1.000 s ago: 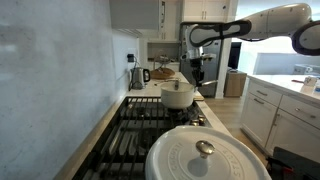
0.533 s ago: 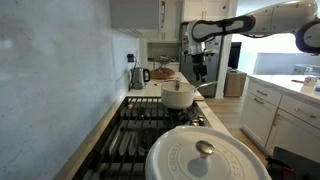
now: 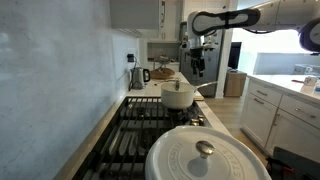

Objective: Slide the cream white pot to the right side of the stove

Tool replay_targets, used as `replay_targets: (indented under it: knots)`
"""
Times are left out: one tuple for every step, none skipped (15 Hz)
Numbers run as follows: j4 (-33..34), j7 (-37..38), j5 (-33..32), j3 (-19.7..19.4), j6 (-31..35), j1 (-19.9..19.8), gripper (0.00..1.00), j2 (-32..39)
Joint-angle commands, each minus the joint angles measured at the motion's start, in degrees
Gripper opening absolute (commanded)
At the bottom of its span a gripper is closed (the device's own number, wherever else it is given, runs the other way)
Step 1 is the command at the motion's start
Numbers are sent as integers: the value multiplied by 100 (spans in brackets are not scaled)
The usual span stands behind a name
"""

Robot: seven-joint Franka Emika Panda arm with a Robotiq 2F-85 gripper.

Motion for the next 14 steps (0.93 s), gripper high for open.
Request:
replay_targets:
  knots:
    - [-310, 795, 0, 43, 347, 239, 100, -468]
    - [-421, 1173, -15, 55, 490, 340, 100, -592]
    - [-568, 1648, -9, 73, 631, 457, 100, -733]
    - [-687, 2092, -56, 78, 791, 580, 100, -845]
    - [-841, 2576, -87, 85, 891, 720, 100, -975]
    - [-1036, 3043, -128, 85, 1022, 866, 100, -1120]
    - [-1228, 3507, -158, 82, 1152, 1006, 100, -1260]
    - [-1421, 3962, -205, 85, 1267, 1136, 100, -1393]
    - [-1655, 4423, -290, 108, 1410, 1257, 100, -1551]
    - [-1846, 4862, -386, 110, 1504, 1372, 100, -1679]
    - [-2054, 5310, -513, 114, 1591, 1485, 100, -1821]
    - [-2249, 5751, -649, 125, 1631, 1583, 100, -1963]
    - [-2388, 6201, -798, 274, 1626, 1550, 100, -2076]
    - [-2545, 6638, -919, 331, 1607, 1593, 100, -2208]
